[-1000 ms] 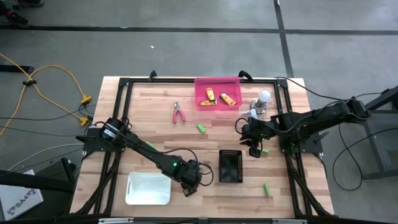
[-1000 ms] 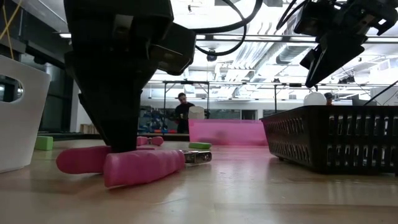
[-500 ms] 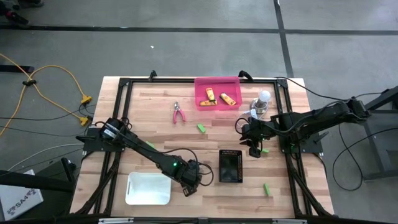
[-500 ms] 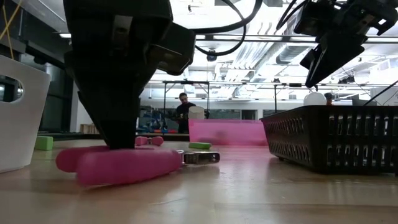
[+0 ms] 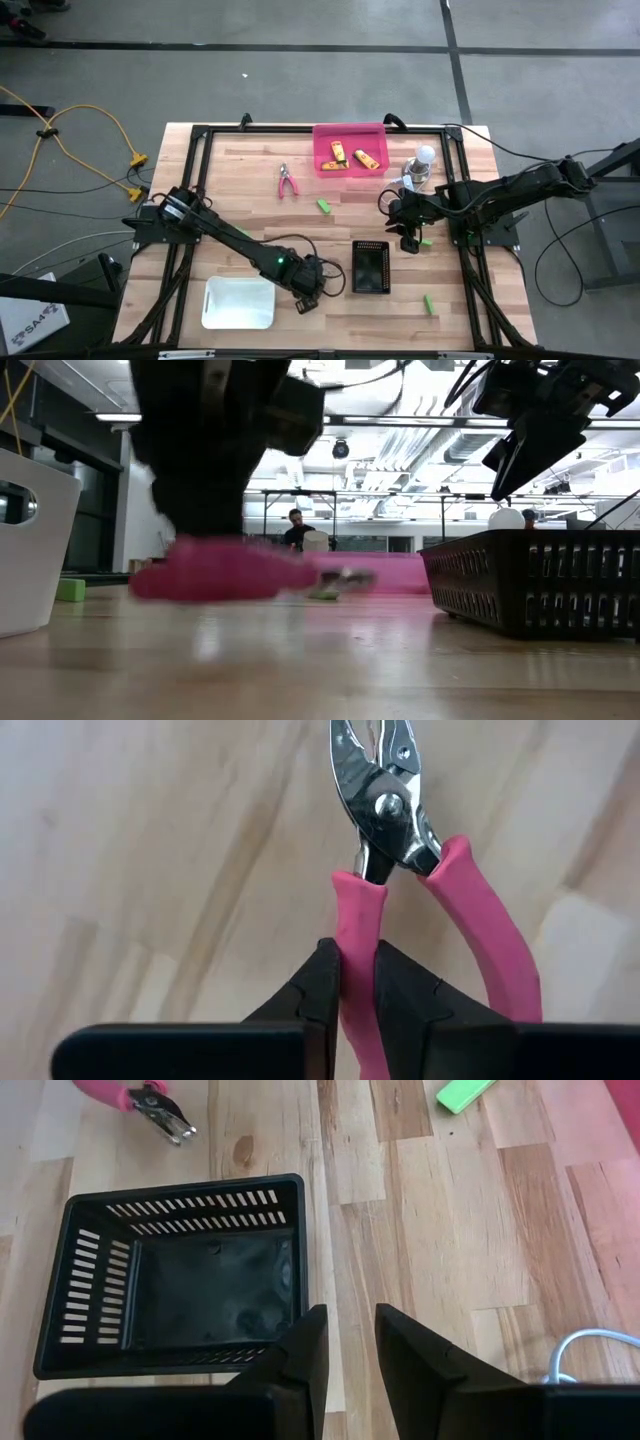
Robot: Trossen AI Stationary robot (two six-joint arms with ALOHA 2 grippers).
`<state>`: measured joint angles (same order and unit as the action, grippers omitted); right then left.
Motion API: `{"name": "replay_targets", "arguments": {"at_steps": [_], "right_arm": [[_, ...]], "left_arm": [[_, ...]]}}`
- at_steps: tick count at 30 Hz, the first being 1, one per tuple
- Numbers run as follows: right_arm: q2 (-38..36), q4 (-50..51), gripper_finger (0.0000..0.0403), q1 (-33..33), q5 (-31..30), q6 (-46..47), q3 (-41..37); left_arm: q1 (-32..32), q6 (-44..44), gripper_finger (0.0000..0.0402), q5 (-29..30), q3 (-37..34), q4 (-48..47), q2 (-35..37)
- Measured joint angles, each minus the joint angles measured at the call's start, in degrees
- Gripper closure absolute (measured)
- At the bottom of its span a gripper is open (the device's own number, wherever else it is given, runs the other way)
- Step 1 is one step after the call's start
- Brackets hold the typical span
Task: Pick & Place School Supplies
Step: Put the pink ticket punch into the white bin
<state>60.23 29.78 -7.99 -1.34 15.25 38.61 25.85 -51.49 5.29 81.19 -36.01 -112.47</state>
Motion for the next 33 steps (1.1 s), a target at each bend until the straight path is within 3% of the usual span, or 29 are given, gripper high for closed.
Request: {"name": "replay_targets", "arguments": {"at_steps": [9,14,23,33], "right_arm": [[0.0,0.0,0.0328,0.0,0.02,-0.02,0.0],[0.0,0.02,0.0328,0.0,0.02,-0.02,0.0],[0.0,0.0,0.0328,0.0,0.02,-0.02,0.0],[0.0,-0.63,0.0328,0.0,0.01,0.43,0.0]], "left_arm": [[-0.68,2.25,0.036,3.34,0.02,-0.28,7.68],[0.33,1.27,0.036,3.46,0.02,-5.73,11.69],[7.18,-0.47,0.036,7.77,0.02,-14.17,18.85],[16.1,-9.84,0.036,10.12,0.02,-25.63,19.41]]}}
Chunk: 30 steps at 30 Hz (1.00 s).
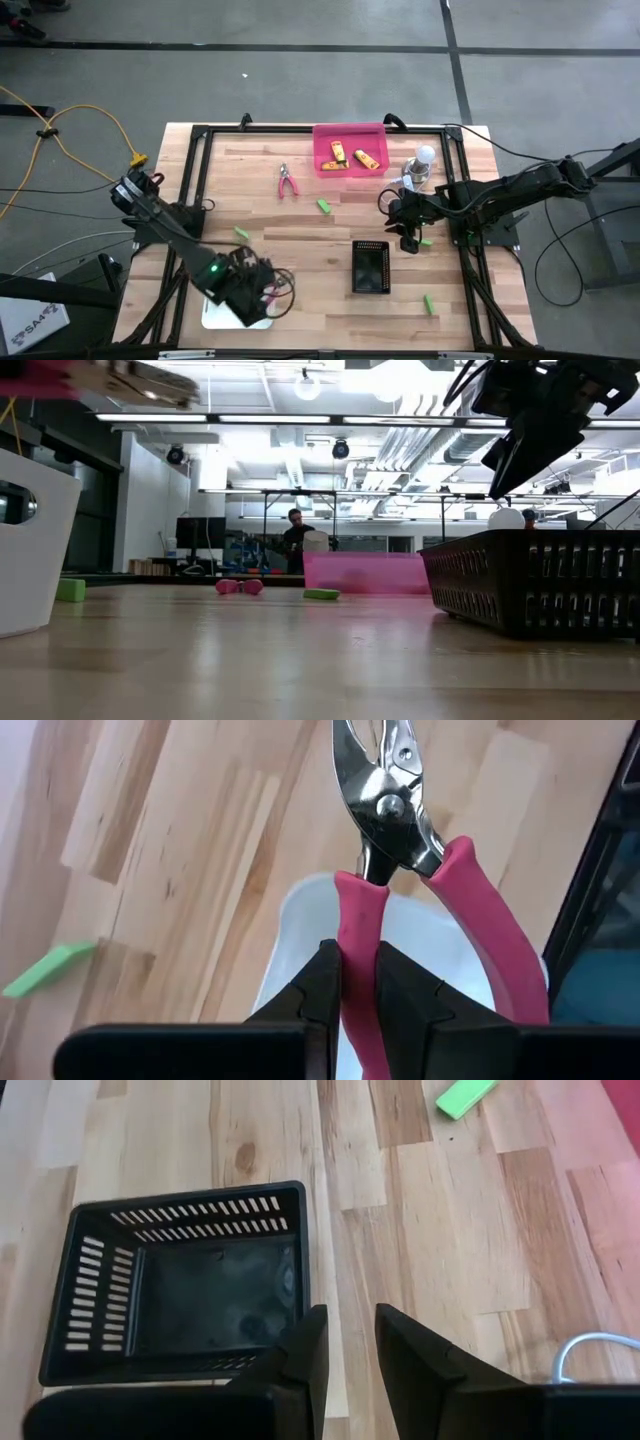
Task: Pick & Place School Supplies
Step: Put the pink ticket punch into the white bin
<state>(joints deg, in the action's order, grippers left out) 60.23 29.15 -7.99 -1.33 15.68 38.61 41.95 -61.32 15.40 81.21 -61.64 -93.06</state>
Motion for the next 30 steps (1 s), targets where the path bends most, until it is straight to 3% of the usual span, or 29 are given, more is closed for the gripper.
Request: {"name": "replay_targets", "arguments": {"at_steps": [15,30], "right_arm": [[0.0,-1.1,0.0328,0.01,-0.02,2.76,0.0],[0.0,-3.22,0.0328,0.0,-0.06,2.78,0.0]], "left_arm": [[13.98,-11.18,0.036,10.69,-1.32,-5.17,-0.02],[17.67,-16.74,0.036,9.5,-9.4,-2.07,-0.04]]}}
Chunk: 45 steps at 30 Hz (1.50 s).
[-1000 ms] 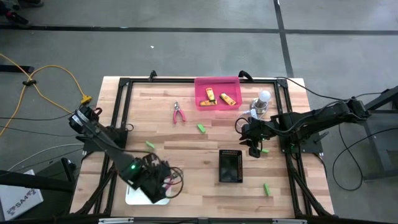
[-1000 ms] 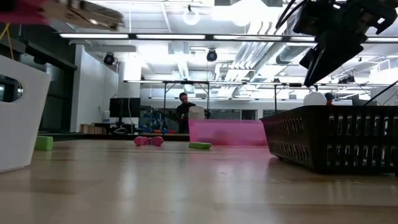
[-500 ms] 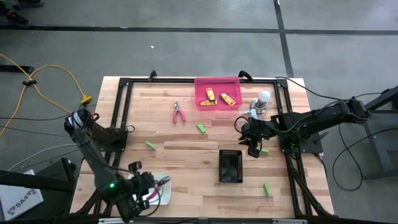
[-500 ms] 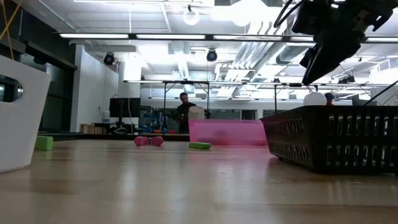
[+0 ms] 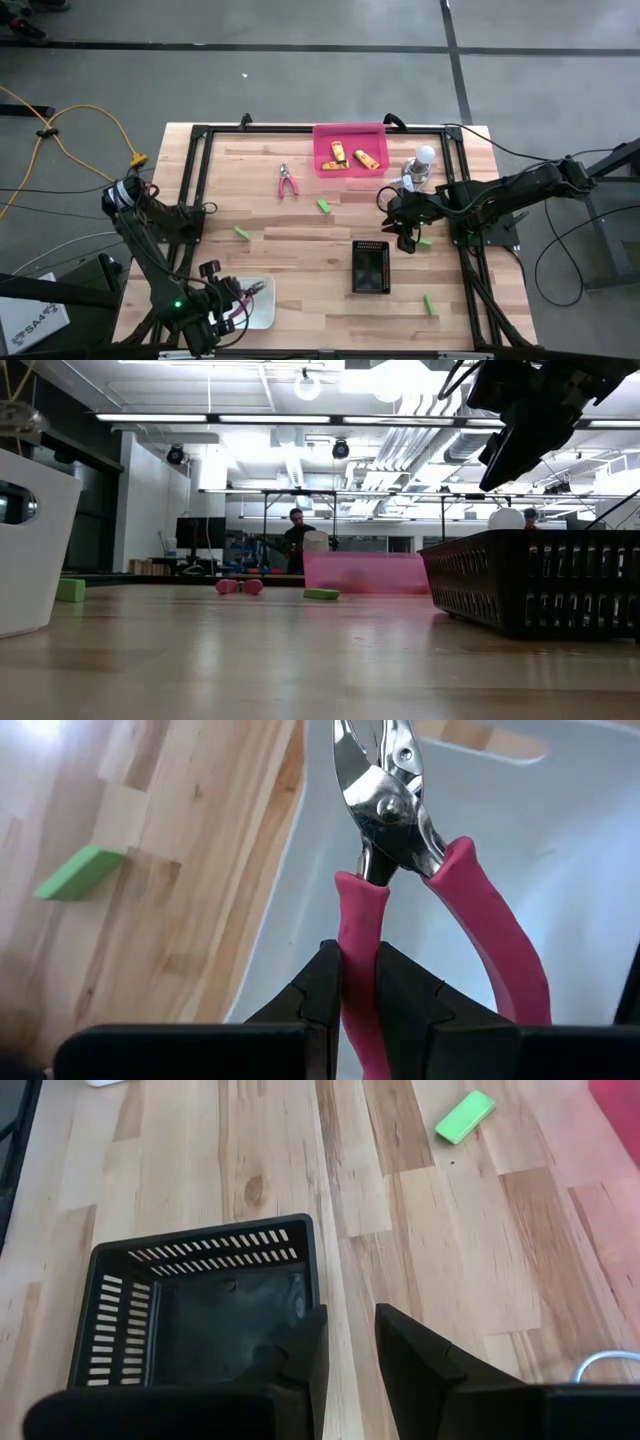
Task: Pick & Place School Supplies
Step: Put the pink ticket punch into the white bin
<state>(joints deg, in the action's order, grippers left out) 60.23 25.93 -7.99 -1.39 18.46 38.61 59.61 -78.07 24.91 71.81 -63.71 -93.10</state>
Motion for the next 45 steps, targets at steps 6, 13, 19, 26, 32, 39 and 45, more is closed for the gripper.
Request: {"name": "replay_targets", "arguments": {"at_steps": [6,13,19,26,32,39,45], "right_arm": [[0.0,-0.04,0.0328,0.0,0.0,0.0,0.0],[0.0,-0.04,0.0328,0.02,-0.2,2.19,0.0],[0.0,-0.04,0.0328,0.0,-0.2,2.75,0.0],[0.0,-0.04,0.0328,0.0,-0.2,2.75,0.0],[0.0,-0.04,0.0328,0.01,-0.17,2.75,0.0],[0.0,-0.02,0.0328,0.0,-0.17,2.75,0.0],[0.0,-0.02,0.0328,0.01,-0.17,2.71,0.0]], "left_arm": [[0.16,1.07,0.036,-2.55,-4.31,5.07,0.0],[-0.24,4.84,0.036,-3.56,-6.87,8.91,0.0],[-0.72,6.98,0.036,-3.63,-7.23,9.21,0.0],[-1.64,9.27,0.036,-3.7,-8.74,11.71,0.0],[-4.05,10.05,0.036,-6.52,-10.18,12.17,0.0],[-6.37,11.85,0.034,-6.86,-10.2,12.18,0.0],[-7.36,11.81,0.0327,-8.36,-10.2,12.67,0.0]]}}
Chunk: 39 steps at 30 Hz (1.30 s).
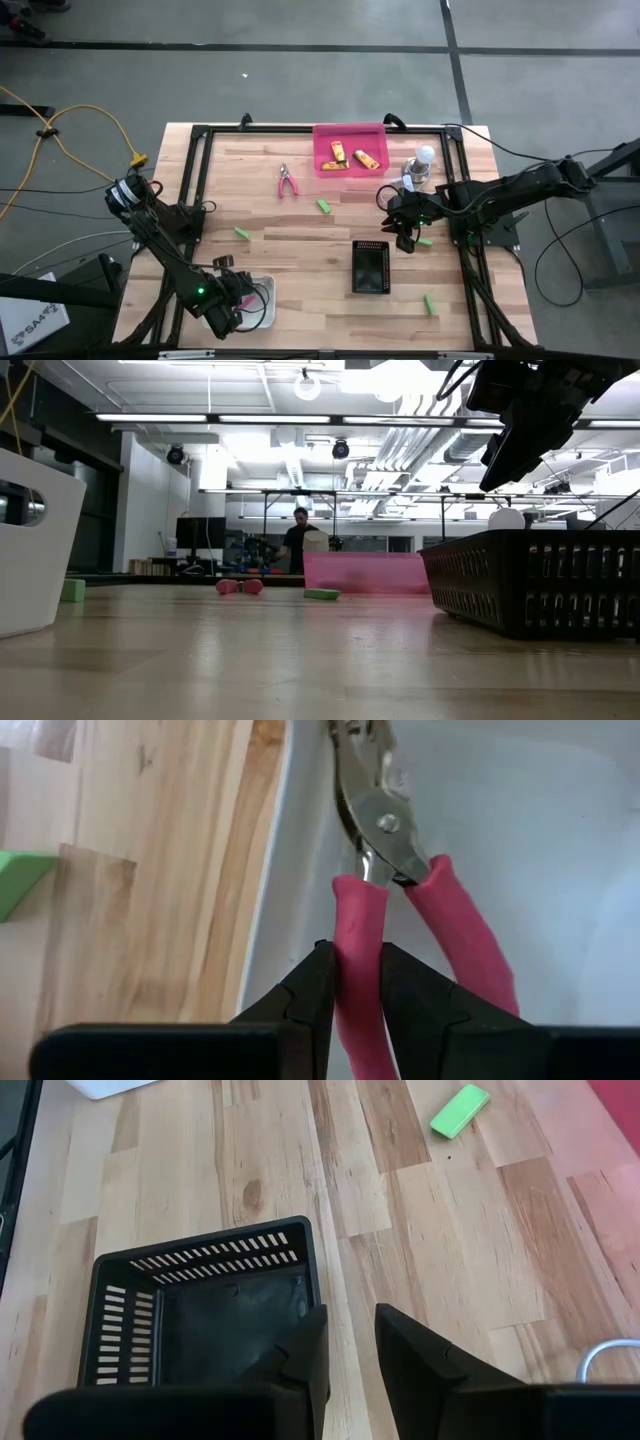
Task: Pick & Place School Supplies
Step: Put the pink ticket punch into the white bin
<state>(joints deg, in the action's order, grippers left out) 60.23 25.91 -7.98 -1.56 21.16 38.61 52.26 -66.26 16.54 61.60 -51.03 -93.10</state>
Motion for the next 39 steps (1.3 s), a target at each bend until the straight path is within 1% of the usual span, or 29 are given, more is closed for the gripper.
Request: {"name": "replay_targets", "arguments": {"at_steps": [9,19,39], "right_arm": [[0.0,0.0,0.0328,0.0,0.02,-0.37,0.0],[0.0,0.0,0.0328,0.02,0.02,-0.39,0.0],[0.0,0.02,0.0328,0.02,0.02,-0.41,0.0]], "left_arm": [[-0.29,-0.13,0.0325,-0.39,0.0,0.97,0.0],[-0.9,-1.53,0.0325,-5.07,0.0,1.01,0.0],[-0.88,-0.25,0.0325,-4.92,0.0,2.46,0.0]]}}
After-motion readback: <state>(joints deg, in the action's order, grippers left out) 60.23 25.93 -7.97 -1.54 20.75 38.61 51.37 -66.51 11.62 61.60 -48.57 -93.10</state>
